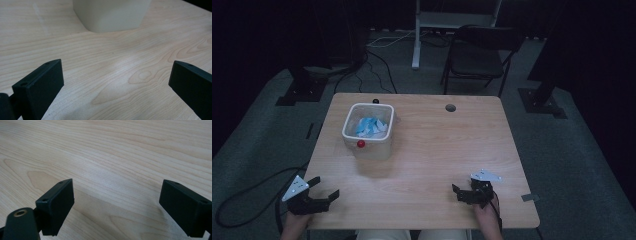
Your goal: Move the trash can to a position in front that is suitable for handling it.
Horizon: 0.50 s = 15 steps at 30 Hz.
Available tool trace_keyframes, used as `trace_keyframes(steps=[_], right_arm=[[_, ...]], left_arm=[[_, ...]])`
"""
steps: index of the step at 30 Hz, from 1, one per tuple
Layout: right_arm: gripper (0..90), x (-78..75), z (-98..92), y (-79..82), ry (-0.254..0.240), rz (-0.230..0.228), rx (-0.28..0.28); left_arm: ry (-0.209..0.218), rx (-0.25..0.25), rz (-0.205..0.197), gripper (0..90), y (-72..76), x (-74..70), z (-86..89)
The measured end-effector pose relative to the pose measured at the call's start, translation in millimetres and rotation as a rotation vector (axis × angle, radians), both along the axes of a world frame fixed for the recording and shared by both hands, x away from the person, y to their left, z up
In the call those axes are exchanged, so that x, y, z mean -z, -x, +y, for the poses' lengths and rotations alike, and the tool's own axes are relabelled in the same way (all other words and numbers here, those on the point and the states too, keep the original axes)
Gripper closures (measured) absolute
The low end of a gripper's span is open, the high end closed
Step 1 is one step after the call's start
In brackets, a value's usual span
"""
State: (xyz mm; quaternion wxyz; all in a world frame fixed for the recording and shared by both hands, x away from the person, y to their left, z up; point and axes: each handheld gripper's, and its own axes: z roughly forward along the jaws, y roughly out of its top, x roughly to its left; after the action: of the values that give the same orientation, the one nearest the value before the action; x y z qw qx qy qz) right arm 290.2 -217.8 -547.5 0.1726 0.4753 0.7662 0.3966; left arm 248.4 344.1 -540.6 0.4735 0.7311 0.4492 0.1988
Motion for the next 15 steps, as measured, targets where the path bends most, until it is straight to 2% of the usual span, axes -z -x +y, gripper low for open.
trace_keyframes(steps=[1,3,6,10,11,12,13,14,15], right_arm=[[12.0,0.0,0.0,0.0,0.000,0.000,0.000],[12.0,0.2,0.4,0.2,0.006,0.003,-0.001],[12.0,-0.2,0.6,0.6,0.003,-0.006,-0.005],[12.0,-0.8,2.9,-1.1,0.007,-0.024,-0.017],[12.0,-0.8,2.9,-1.1,0.007,-0.024,-0.017],[12.0,-1.3,5.6,-4.4,0.009,-0.042,-0.030],[12.0,-1.3,5.6,-4.4,0.009,-0.042,-0.030],[12.0,-2.7,8.1,-9.5,-0.030,-0.070,-0.045],[12.0,-2.7,8.1,-9.5,-0.030,-0.070,-0.045]], left_arm=[[0.000,0.000,0.000,0.4,0.0,0.0,0.0],[-0.053,-0.026,0.021,0.4,-1.4,0.0,-4.2],[-0.100,-0.024,0.017,0.4,-1.7,-0.2,-9.2],[-0.104,0.000,0.037,0.4,-7.6,0.1,-8.7],[-0.123,-0.003,0.033,0.4,-9.3,0.0,-8.7],[-0.148,-0.008,0.008,0.4,-12.1,-0.2,-9.0],[-0.148,-0.008,0.008,0.4,-12.1,-0.2,-9.0],[-0.140,-0.002,0.005,0.4,-14.6,-0.4,-8.5],[-0.137,0.001,0.004,0.4,-17.5,-0.5,-8.0]])
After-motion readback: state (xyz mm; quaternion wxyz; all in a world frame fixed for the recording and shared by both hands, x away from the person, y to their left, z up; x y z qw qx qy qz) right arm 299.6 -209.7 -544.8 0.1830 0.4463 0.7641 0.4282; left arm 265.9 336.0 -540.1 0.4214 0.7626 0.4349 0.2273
